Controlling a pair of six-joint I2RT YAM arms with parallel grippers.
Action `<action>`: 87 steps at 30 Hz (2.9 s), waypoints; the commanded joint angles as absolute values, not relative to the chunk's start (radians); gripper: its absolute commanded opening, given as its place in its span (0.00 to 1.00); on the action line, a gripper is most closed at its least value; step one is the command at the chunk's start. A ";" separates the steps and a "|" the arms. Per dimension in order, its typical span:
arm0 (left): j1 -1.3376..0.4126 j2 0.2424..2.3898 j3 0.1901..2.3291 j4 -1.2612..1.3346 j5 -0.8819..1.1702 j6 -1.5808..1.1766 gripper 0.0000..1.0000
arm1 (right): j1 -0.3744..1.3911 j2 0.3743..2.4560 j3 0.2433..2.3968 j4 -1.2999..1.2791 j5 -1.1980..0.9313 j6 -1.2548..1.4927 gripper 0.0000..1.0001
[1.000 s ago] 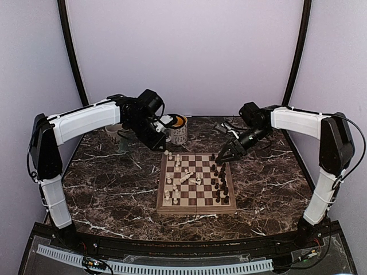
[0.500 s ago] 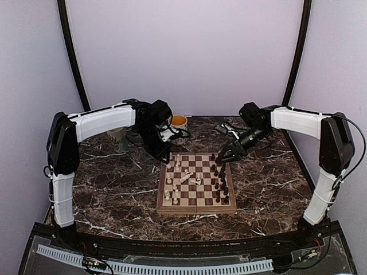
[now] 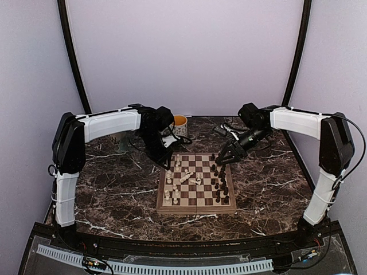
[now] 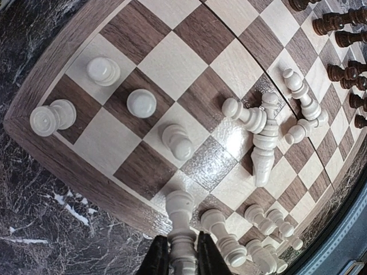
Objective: Set up the chess pieces on the board
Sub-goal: Place the queen at d1.
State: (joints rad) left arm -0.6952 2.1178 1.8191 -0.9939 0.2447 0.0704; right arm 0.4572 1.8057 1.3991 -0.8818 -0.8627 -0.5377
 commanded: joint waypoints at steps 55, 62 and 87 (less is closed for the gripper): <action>-0.750 2.163 1.884 -1.032 0.171 0.055 0.33 | 0.502 1.816 1.405 -0.941 -0.841 -0.584 0.50; -0.756 2.163 1.886 -1.020 0.115 0.064 0.29 | 0.505 1.817 1.406 -0.942 -0.839 -0.586 0.50; -0.822 1.959 1.772 -0.770 0.034 0.094 0.44 | 0.508 1.800 1.439 -0.928 -0.804 -0.548 0.48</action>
